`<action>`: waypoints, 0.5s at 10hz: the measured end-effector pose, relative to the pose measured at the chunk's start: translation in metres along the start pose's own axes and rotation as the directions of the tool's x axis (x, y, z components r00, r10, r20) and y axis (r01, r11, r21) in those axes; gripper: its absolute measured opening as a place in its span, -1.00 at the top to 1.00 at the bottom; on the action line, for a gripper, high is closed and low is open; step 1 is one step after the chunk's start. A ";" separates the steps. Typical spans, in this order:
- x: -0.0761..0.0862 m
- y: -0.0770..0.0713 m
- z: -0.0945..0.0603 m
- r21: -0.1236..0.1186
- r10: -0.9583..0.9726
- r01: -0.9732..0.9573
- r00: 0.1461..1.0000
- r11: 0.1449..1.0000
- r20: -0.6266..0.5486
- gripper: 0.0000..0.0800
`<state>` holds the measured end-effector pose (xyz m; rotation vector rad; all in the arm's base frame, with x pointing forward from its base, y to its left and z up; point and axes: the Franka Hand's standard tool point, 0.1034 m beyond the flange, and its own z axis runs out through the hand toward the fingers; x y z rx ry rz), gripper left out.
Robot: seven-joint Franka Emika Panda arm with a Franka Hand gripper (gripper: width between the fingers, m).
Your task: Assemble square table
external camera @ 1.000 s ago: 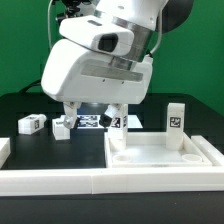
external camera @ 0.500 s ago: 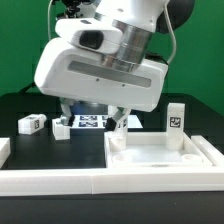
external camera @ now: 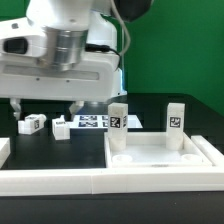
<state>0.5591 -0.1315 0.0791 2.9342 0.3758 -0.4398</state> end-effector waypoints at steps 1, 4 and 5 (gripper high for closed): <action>-0.002 -0.002 0.003 0.001 0.000 0.000 1.000 1.000 -0.003 -0.62; -0.001 -0.003 0.003 0.000 -0.003 0.003 1.000 1.000 -0.003 -0.62; -0.001 -0.003 0.004 0.000 -0.003 0.003 1.000 1.000 -0.002 -0.62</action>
Offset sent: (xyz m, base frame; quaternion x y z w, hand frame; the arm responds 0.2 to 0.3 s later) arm 0.0000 0.0000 0.0000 0.0000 0.0000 0.0000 1.0000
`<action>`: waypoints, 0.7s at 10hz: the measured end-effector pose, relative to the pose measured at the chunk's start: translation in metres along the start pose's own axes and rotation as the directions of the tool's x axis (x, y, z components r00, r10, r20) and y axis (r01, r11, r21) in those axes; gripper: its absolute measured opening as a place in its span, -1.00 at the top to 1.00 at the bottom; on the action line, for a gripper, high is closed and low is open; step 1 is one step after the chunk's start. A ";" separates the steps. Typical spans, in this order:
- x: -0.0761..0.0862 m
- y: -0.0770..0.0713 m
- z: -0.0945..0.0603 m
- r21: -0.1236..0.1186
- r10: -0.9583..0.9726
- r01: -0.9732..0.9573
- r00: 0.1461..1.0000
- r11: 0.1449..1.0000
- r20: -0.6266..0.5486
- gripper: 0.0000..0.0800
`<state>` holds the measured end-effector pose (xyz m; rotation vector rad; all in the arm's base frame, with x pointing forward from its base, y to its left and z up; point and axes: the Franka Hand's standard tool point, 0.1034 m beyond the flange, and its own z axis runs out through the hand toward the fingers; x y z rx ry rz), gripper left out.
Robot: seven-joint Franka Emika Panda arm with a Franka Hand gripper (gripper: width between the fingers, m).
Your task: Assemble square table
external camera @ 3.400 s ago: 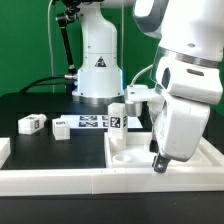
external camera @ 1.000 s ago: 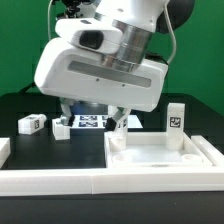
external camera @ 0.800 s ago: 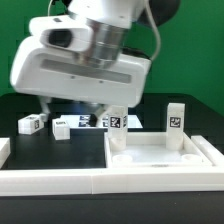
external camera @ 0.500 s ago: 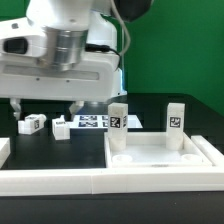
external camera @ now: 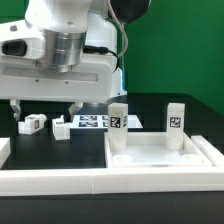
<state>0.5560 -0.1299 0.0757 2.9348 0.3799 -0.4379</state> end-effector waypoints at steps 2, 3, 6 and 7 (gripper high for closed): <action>-0.023 -0.006 0.012 0.042 0.037 -0.038 0.999 0.998 0.027 -0.62; -0.039 -0.010 0.021 0.059 0.036 -0.039 0.998 0.998 0.047 -0.62; -0.064 -0.026 0.034 0.107 0.024 -0.032 0.997 0.994 0.078 -0.62; -0.065 -0.033 0.037 0.108 0.040 -0.050 0.995 0.993 0.088 -0.62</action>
Offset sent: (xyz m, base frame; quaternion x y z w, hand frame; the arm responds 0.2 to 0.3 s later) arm -0.0565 0.0124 -0.0095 0.0718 -0.0098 0.0023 0.9974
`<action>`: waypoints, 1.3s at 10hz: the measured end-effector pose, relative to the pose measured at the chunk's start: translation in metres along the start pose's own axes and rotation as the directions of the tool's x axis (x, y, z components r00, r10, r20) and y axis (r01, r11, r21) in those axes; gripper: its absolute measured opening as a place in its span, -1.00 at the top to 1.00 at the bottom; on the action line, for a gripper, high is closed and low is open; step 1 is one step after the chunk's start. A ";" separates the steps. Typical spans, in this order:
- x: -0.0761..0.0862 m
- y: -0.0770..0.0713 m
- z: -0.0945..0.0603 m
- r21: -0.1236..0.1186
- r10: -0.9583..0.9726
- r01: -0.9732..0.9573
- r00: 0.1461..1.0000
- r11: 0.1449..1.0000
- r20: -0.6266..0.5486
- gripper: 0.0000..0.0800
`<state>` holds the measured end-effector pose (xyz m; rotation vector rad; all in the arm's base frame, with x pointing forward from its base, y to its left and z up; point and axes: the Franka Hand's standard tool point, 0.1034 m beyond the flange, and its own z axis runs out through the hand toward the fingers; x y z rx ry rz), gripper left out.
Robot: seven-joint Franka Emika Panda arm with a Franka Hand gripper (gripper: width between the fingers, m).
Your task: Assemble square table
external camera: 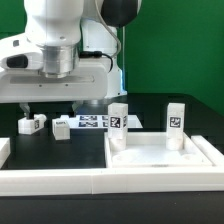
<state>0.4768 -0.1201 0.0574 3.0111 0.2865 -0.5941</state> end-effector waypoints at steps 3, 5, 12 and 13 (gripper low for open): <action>0.001 0.000 0.001 -0.002 -0.010 0.010 1.000 1.000 0.001 -0.62; -0.005 -0.004 0.004 0.012 -0.023 0.023 1.000 1.000 0.020 -0.62; -0.012 -0.010 0.012 0.030 -0.113 0.112 0.992 0.993 0.047 -0.62; -0.012 -0.010 0.013 0.030 -0.113 0.111 0.992 0.993 0.050 -0.62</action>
Offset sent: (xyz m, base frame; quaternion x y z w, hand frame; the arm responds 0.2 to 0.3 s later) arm 0.0000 0.0000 0.0000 0.0000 0.0000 0.0000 1.0000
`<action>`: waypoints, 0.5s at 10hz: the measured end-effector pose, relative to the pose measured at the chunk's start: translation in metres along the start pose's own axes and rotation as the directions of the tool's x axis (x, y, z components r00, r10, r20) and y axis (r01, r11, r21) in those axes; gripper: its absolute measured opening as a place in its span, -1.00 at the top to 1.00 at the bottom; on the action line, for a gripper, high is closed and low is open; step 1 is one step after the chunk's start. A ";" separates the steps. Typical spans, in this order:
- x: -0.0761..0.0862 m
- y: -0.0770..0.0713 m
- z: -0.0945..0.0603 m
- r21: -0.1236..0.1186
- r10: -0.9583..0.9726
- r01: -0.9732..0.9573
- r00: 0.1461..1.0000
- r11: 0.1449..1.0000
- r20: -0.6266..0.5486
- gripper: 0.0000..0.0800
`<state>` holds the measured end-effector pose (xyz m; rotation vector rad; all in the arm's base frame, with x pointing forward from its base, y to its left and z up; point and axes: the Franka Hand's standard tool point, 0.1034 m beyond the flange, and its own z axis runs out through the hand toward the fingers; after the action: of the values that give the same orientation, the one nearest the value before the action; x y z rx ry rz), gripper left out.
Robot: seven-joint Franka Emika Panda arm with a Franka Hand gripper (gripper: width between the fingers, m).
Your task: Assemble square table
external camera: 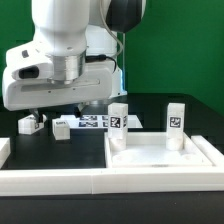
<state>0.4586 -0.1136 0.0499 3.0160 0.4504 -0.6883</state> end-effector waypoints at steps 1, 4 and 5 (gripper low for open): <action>-0.003 -0.004 0.009 0.005 0.030 -0.030 0.999 1.000 0.037 -0.62; -0.003 -0.010 0.027 0.019 0.028 -0.032 0.978 0.999 0.205 -0.62; -0.008 -0.012 0.032 0.021 0.030 -0.038 0.960 0.999 0.279 -0.62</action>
Offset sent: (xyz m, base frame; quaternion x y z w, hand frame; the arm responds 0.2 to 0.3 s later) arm -0.0110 -0.0034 -0.0115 -0.0114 -0.1147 0.0135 0.9932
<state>0.4351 -0.1072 0.0253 2.8762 0.3789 -1.1030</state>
